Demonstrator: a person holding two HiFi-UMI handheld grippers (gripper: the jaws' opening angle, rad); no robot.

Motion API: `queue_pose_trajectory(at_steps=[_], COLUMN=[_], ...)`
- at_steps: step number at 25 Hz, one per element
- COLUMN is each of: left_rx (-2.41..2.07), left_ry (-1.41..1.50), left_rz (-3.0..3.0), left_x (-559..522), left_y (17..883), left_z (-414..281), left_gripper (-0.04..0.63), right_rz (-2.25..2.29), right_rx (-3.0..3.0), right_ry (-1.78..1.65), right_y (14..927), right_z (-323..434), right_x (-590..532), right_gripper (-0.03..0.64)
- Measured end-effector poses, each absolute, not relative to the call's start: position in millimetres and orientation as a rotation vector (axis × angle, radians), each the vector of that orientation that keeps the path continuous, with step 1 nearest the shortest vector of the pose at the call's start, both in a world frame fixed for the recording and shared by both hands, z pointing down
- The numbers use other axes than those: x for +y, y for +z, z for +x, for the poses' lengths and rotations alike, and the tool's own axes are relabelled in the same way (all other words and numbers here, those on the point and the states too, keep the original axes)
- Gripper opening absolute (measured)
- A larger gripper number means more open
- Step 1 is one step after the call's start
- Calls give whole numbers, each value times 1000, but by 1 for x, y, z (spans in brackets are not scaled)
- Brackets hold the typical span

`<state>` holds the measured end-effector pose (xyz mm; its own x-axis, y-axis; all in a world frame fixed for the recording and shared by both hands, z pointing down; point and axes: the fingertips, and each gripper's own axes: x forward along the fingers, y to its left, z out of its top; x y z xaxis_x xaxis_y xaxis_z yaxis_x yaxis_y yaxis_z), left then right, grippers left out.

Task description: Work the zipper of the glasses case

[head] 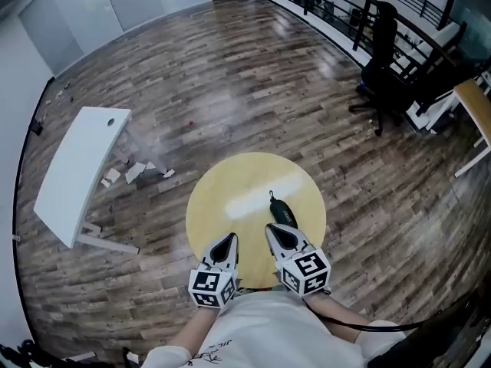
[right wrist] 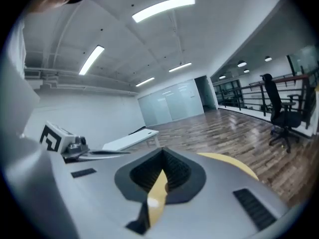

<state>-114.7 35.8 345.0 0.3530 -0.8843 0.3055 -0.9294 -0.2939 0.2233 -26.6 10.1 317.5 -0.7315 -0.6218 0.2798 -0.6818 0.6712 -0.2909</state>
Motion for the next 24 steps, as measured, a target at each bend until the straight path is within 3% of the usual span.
queue_pose_trajectory(at_steps=[6,24], left_rx=[-1663,-1600], left_ry=[141,205], left_rz=[2238,2306], left_x=[30,23], left_y=[327,333], left_z=[-132,-97], left_gripper=[6,6], right_rz=[993,1027], right_rx=[-2737,-2717], right_ry=[520,536], right_y=[315,327], right_z=[-54,-28], right_x=[17,16], right_gripper=[0,0])
